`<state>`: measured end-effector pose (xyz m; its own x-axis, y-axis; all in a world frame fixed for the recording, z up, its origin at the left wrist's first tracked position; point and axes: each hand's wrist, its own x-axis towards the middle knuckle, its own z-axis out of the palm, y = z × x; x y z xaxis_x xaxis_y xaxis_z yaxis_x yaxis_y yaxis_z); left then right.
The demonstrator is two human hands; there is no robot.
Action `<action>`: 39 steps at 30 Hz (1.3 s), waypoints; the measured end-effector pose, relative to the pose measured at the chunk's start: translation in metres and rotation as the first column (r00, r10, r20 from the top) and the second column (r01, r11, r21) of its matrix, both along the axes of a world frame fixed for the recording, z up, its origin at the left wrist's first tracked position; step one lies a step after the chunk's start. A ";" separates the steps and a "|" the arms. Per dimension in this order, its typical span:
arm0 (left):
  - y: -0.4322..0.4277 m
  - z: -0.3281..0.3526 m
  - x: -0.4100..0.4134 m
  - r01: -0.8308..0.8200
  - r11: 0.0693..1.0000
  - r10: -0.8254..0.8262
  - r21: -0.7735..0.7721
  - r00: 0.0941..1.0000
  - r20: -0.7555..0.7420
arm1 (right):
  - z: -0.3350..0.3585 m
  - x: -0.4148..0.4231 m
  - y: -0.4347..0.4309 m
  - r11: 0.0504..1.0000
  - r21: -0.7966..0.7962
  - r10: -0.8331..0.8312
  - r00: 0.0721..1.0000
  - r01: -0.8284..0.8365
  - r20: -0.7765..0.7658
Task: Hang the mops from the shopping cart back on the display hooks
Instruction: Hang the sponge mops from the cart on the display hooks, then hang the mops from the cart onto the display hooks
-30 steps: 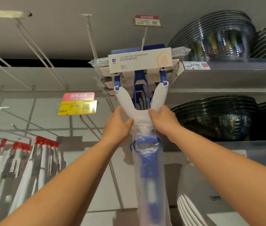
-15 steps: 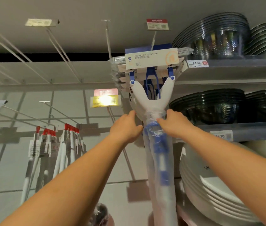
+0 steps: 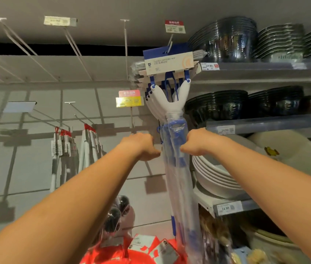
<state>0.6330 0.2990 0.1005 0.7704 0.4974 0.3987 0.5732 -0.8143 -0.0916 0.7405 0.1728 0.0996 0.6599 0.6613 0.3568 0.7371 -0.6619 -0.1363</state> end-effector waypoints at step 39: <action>-0.121 -0.168 -0.324 -0.746 0.611 0.742 -0.265 0.656 -0.139 | -0.173 -0.269 0.037 0.573 -0.100 0.788 0.580 -0.814 -0.207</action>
<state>0.3093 0.1779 -0.0673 0.0899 0.9858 0.1415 0.9940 -0.0977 0.0491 0.4715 0.2102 -0.0738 -0.1412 0.9794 0.1444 0.9605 0.1708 -0.2195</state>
